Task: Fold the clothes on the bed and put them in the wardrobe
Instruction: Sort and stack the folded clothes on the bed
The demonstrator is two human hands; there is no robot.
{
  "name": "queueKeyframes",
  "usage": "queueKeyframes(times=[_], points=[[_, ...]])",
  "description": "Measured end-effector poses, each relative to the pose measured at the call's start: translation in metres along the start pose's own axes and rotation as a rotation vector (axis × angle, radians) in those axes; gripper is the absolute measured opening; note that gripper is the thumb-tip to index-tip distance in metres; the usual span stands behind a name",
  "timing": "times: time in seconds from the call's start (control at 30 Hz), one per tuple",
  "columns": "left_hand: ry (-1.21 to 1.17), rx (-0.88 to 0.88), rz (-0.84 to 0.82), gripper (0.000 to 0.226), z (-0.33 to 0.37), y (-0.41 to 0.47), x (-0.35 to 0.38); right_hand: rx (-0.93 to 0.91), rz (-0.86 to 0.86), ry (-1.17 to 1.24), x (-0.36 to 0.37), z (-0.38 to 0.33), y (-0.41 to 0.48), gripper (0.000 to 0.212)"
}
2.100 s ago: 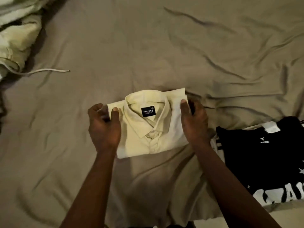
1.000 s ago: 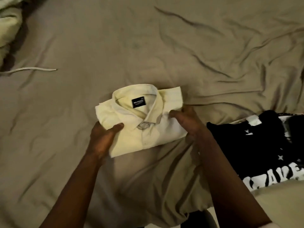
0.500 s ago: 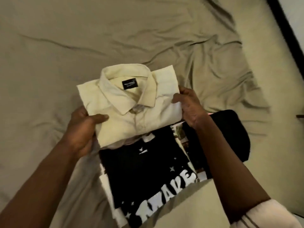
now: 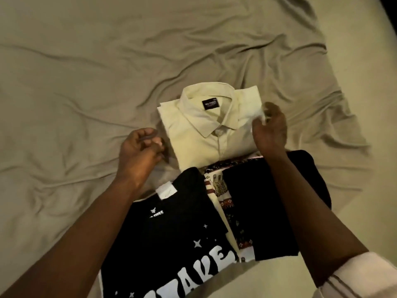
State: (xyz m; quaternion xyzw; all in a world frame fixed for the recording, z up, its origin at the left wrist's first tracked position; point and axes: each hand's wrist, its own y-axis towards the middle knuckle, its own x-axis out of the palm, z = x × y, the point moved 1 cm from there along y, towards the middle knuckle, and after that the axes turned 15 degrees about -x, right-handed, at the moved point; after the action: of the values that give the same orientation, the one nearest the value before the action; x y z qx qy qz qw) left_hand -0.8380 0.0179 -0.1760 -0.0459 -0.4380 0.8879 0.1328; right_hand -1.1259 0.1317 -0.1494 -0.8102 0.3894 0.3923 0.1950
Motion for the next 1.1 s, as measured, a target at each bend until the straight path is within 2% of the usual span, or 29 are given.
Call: queueKeyframes(times=[0.1,0.17,0.23,0.37,0.5,0.6,0.67,0.77,0.87,0.97,1.03,1.1], points=[[0.151,0.252,0.166,0.03,0.005,-0.024,-0.08,-0.193,0.211,0.005,0.019,-0.056,-0.037,0.057],[0.246,0.334,0.316,0.031,0.001,-0.044,-0.129,-0.352,0.185,0.082,0.036,-0.093,-0.064,0.052],[0.33,0.359,0.466,0.033,-0.007,-0.057,-0.183,-0.474,0.079,0.159,0.062,-0.134,-0.093,0.045],[0.445,0.335,0.817,0.042,-0.039,-0.08,-0.337,-0.554,-0.35,0.37,0.154,-0.247,-0.174,0.04],[0.479,0.232,1.074,0.049,-0.079,-0.104,-0.477,-0.605,-0.753,0.401,0.235,-0.341,-0.256,0.046],[0.414,0.135,1.247,0.06,-0.103,-0.121,-0.582,-0.692,-0.952,0.353,0.301,-0.411,-0.321,0.038],[0.438,0.061,1.304,0.063,-0.112,-0.122,-0.628,-0.724,-1.011,0.326,0.33,-0.449,-0.349,0.034],[0.397,-0.047,1.368,0.067,-0.134,-0.124,-0.716,-0.866,-1.051,0.294,0.392,-0.523,-0.411,0.034],[0.4,-0.178,1.369,0.077,-0.154,-0.119,-0.77,-1.082,-0.951,0.223,0.443,-0.591,-0.453,0.038],[0.518,-0.239,1.342,0.083,-0.176,-0.109,-0.78,-1.336,-0.883,0.194,0.483,-0.653,-0.489,0.04],[0.522,-0.229,1.348,0.083,-0.187,-0.102,-0.78,-1.597,-0.885,0.123,0.51,-0.688,-0.523,0.05],[0.51,-0.214,1.353,0.083,-0.189,-0.098,-0.783,-1.879,-0.878,-0.107,0.54,-0.712,-0.56,0.083]])
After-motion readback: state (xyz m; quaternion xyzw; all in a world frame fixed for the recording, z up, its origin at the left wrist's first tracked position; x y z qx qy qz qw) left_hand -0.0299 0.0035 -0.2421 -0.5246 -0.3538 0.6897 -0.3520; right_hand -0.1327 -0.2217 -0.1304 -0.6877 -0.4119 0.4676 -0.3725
